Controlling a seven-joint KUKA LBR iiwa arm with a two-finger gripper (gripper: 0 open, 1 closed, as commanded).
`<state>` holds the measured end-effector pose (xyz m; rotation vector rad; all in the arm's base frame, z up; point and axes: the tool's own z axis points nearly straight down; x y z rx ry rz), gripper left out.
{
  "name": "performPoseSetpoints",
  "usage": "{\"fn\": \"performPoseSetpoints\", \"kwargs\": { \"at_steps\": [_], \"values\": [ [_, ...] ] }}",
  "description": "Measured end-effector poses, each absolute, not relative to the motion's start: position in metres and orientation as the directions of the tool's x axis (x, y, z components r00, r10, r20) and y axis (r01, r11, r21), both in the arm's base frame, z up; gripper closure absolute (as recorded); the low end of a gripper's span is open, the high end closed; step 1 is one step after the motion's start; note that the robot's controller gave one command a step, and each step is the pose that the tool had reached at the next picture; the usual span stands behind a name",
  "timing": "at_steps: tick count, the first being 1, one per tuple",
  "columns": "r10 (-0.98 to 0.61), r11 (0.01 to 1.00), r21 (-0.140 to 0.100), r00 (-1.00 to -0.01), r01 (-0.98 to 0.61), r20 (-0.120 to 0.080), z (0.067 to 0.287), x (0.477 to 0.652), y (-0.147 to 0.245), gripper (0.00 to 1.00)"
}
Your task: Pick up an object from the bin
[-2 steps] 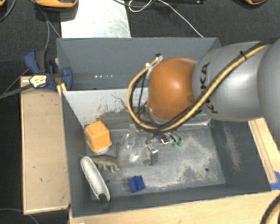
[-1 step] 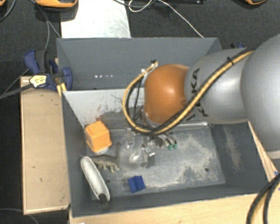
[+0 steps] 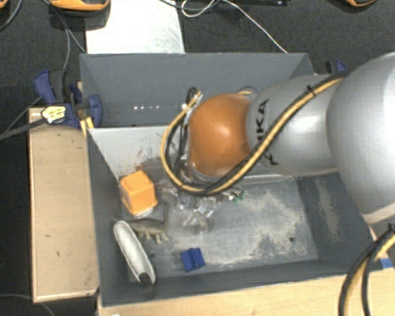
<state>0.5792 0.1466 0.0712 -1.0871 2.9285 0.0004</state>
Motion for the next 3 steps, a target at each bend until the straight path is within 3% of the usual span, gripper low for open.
{"fn": "performPoseSetpoints", "kwargs": {
  "at_steps": [1,3],
  "values": [
    [-0.563,0.826,0.002,-0.826,-0.563,-0.006,0.0709,0.5697,0.1379,1.0],
    [-0.562,0.827,0.002,-0.827,-0.562,-0.005,0.0734,0.5689,0.1378,1.0]
  ]
}}
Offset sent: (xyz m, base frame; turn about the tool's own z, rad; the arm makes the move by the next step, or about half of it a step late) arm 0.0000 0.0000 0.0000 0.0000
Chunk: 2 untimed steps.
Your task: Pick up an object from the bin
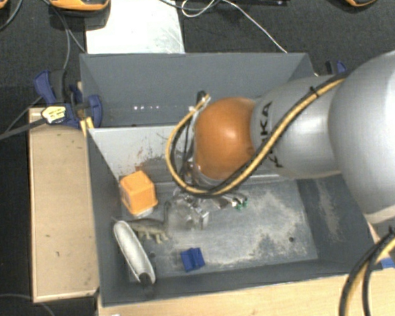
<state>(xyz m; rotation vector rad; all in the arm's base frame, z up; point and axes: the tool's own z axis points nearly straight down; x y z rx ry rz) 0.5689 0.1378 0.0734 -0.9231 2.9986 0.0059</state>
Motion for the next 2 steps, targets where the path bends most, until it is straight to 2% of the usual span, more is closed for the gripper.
{"fn": "performPoseSetpoints", "kwargs": {
  "at_steps": [2],
  "values": [
    [-0.561,0.828,0.003,-0.828,-0.561,-0.002,0.101,0.568,0.138,1.0]
  ]
}}
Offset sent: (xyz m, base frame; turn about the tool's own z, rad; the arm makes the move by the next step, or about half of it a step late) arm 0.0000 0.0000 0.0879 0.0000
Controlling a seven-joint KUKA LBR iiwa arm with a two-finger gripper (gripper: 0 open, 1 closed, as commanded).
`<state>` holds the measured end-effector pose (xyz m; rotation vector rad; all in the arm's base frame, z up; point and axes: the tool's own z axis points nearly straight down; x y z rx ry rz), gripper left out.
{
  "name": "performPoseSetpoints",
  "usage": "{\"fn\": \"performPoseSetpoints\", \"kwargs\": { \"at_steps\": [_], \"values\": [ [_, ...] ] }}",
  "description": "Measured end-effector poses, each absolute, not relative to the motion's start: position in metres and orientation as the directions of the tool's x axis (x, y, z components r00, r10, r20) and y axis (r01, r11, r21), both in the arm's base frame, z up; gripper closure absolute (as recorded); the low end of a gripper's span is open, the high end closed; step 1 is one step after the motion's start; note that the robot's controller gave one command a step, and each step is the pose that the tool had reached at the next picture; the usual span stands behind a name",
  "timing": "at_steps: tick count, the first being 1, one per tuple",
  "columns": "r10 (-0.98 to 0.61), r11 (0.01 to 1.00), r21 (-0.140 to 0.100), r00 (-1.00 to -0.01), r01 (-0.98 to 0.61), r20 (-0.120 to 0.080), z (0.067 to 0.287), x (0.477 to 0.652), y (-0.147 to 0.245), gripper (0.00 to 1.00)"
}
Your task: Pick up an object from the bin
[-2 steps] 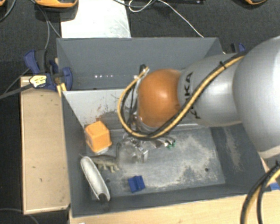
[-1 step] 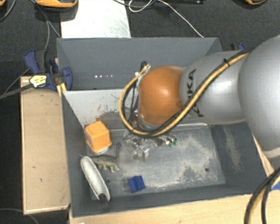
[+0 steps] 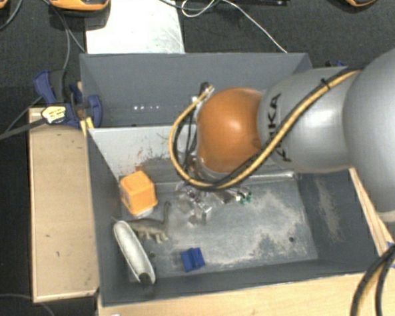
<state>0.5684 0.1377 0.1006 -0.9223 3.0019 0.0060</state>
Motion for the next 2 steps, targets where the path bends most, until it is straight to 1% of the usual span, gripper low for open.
{"fn": "performPoseSetpoints", "kwargs": {
  "at_steps": [2],
  "values": [
    [-0.56,0.828,0.003,-0.828,-0.56,-0.004,0.145,0.569,0.138,1.0]
  ]
}}
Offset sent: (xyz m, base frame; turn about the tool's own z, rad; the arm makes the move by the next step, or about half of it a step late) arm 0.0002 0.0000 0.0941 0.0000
